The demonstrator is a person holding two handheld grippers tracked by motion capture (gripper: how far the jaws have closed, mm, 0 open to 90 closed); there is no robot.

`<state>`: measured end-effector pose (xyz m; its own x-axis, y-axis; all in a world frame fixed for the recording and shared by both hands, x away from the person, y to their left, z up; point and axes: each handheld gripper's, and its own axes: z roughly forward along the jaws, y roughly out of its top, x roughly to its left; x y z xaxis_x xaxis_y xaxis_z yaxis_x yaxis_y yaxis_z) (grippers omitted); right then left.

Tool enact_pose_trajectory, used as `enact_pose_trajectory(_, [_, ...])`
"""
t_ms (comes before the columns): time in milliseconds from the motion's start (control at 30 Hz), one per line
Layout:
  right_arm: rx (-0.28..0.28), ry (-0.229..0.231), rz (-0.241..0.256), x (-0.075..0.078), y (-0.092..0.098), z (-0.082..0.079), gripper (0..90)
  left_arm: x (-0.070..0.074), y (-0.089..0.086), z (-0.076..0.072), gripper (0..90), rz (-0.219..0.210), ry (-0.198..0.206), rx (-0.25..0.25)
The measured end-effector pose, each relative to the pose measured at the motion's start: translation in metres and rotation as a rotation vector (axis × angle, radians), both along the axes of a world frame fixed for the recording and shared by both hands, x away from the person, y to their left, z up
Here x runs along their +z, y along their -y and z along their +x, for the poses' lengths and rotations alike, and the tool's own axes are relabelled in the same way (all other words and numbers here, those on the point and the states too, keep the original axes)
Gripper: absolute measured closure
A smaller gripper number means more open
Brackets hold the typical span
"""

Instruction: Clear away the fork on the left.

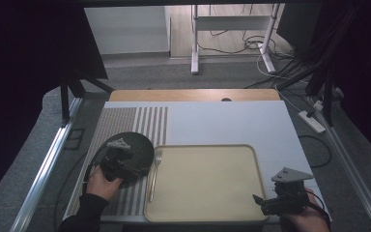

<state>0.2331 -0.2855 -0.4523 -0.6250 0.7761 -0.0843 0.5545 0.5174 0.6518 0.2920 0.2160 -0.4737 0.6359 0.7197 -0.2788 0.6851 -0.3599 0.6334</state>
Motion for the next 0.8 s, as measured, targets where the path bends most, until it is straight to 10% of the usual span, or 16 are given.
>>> enact_pose_trajectory(800, [0.001, 0.007, 0.002, 0.000, 0.000, -0.001, 0.0, -0.001, -0.028, -0.027, 0.0, 0.013, 0.018, 0.048])
